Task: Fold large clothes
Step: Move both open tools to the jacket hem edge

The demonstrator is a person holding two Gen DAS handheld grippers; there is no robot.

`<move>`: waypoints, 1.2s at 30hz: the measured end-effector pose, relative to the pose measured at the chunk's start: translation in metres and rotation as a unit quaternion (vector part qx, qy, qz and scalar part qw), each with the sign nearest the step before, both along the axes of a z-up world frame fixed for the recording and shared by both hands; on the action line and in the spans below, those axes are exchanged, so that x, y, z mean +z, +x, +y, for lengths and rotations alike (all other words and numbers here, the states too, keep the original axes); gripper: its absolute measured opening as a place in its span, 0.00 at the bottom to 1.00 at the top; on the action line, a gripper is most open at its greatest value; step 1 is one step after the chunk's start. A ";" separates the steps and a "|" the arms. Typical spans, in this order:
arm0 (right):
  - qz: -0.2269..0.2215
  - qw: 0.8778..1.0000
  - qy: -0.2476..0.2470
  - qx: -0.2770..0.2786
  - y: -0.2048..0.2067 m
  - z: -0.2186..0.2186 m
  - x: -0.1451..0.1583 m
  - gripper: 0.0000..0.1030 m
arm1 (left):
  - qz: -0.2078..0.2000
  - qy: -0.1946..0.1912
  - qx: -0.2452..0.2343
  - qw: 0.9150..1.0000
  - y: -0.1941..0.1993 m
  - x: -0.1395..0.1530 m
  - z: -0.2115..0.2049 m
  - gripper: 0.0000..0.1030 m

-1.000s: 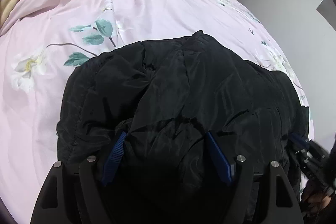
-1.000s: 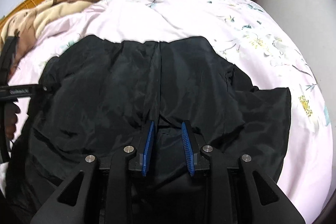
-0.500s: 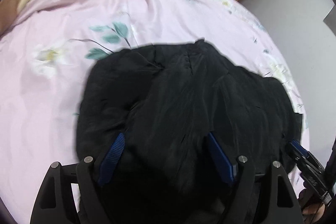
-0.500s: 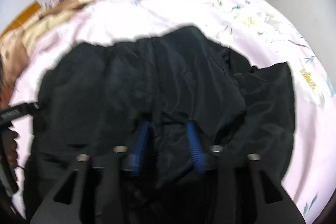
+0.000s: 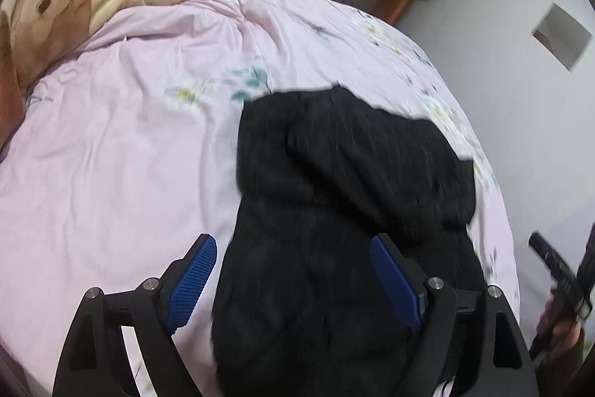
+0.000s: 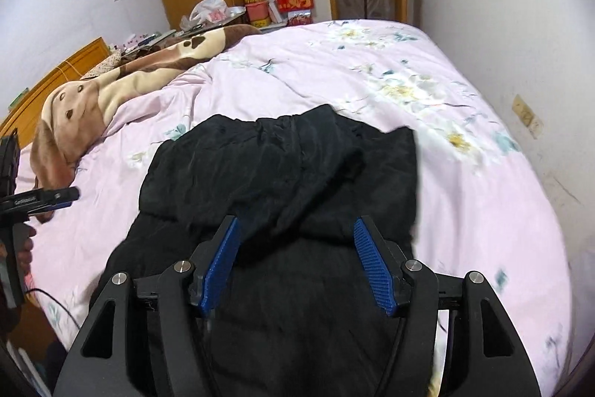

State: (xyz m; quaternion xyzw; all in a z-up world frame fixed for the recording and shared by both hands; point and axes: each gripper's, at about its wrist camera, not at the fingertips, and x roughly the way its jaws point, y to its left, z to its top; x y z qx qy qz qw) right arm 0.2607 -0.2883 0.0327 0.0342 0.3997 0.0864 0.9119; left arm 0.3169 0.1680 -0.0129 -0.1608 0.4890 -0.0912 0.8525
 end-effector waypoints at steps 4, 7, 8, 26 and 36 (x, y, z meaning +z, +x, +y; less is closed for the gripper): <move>0.007 1.000 0.000 -0.013 -0.051 -0.021 -0.003 0.67 | 0.021 0.028 -0.015 0.999 -0.054 -0.017 0.008 0.84; 0.016 1.000 -0.009 -0.024 -0.079 -0.030 -0.018 0.67 | 0.046 0.022 -0.024 0.998 -0.092 -0.047 0.010 0.84; 0.020 0.999 -0.012 -0.030 -0.086 -0.034 -0.023 0.67 | 0.055 0.013 -0.022 0.998 -0.102 -0.057 0.011 0.84; 0.090 0.992 -0.008 -0.090 -0.170 -0.060 -0.117 0.74 | 0.089 -0.021 0.005 0.996 -0.160 -0.123 -0.002 0.84; 0.112 0.989 0.006 -0.101 -0.171 -0.078 -0.144 0.75 | 0.104 -0.016 0.007 0.994 -0.156 -0.145 -0.015 0.84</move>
